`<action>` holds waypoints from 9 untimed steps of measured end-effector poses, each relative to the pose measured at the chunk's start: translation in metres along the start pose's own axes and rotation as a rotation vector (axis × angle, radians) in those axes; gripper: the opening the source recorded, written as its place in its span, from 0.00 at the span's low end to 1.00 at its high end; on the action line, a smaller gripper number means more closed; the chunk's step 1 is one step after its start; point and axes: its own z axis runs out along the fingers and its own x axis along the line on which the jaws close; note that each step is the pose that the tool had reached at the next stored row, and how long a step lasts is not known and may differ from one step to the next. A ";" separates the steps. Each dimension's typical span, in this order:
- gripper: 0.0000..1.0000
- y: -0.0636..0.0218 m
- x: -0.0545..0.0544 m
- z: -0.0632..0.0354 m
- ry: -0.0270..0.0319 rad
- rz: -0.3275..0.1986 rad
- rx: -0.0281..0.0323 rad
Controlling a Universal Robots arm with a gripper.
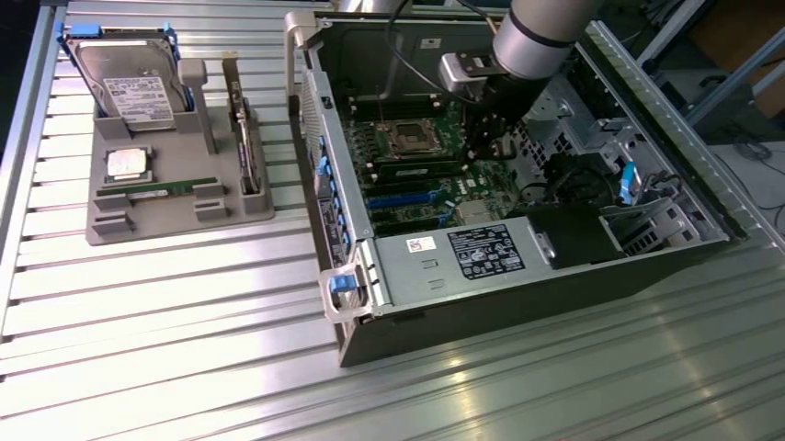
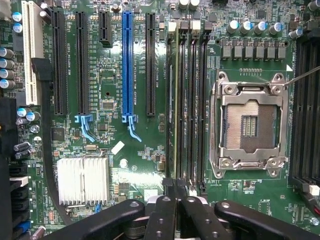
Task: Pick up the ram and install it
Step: 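Press down the ram until it locks into place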
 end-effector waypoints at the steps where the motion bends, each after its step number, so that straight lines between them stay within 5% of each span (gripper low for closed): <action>1: 0.11 -0.0002 0.000 -0.0053 0.0002 0.000 -0.0001; 4: 0.11 -0.0003 -0.001 -0.0252 0.0005 0.000 -0.0002; 7: 0.11 0.0019 -0.001 -0.0255 0.0004 0.000 -0.0001; 9: 0.11 0.0235 -0.001 -0.0255 0.0002 0.000 0.0038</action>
